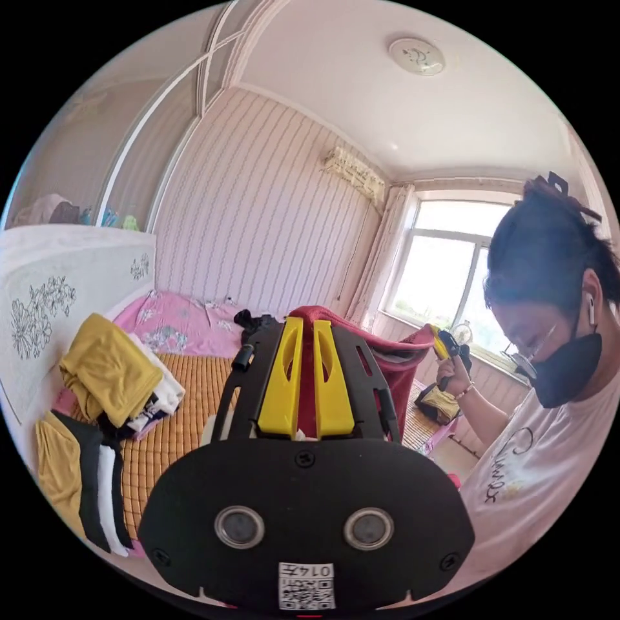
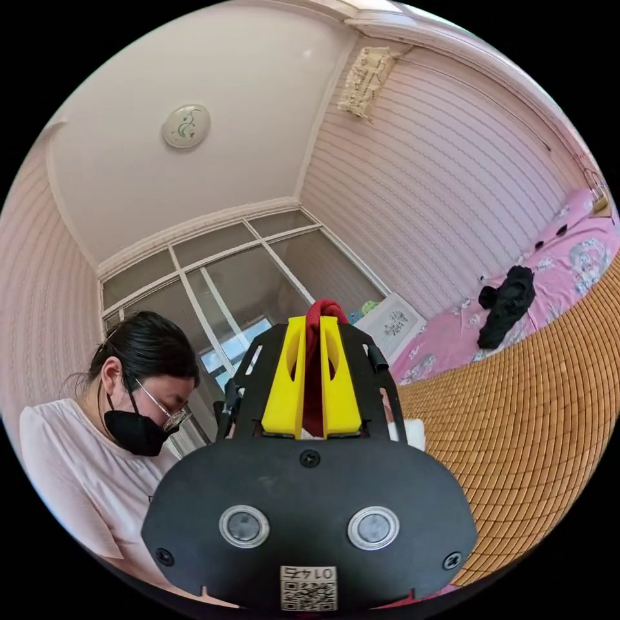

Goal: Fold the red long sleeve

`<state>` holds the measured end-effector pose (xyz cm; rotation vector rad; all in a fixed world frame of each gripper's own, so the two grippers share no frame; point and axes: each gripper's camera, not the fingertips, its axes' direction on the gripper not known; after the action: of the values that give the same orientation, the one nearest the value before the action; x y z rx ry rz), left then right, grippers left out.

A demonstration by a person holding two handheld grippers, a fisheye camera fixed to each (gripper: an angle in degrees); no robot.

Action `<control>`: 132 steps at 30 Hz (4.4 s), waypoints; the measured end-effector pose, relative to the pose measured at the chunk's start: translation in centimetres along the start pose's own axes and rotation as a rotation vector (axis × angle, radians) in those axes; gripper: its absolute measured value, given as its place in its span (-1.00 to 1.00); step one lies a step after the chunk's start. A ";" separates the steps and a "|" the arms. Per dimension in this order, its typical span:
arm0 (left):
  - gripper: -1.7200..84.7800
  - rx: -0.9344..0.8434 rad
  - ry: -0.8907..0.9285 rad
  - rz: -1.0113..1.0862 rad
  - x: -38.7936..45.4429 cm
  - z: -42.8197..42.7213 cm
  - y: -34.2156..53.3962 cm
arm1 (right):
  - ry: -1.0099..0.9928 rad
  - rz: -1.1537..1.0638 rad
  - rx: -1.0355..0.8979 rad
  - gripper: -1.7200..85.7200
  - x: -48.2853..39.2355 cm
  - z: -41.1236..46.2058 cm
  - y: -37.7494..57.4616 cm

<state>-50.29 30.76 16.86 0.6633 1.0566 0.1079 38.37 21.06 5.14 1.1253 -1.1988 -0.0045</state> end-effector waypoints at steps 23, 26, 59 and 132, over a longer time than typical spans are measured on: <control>-0.97 0.306 0.020 0.230 14.0 -5.7 -18.9 | 0.200 -0.408 -0.120 -0.90 -22.1 1.2 -20.2; -0.97 0.087 -0.111 0.108 10.0 2.7 -17.9 | 0.393 -0.271 -0.248 -0.90 -13.8 5.2 -20.5; -0.94 -1.083 -0.178 -0.189 -2.1 23.1 19.6 | 0.718 0.547 -0.789 -0.91 22.5 -5.1 19.3; -0.78 -1.115 0.139 0.293 -1.2 65.8 13.4 | 0.923 0.547 -0.324 -0.73 43.6 -4.0 4.4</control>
<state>6.93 11.21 46.13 -0.2193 0.8514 0.9328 57.61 2.51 40.07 0.3793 -0.5911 0.6494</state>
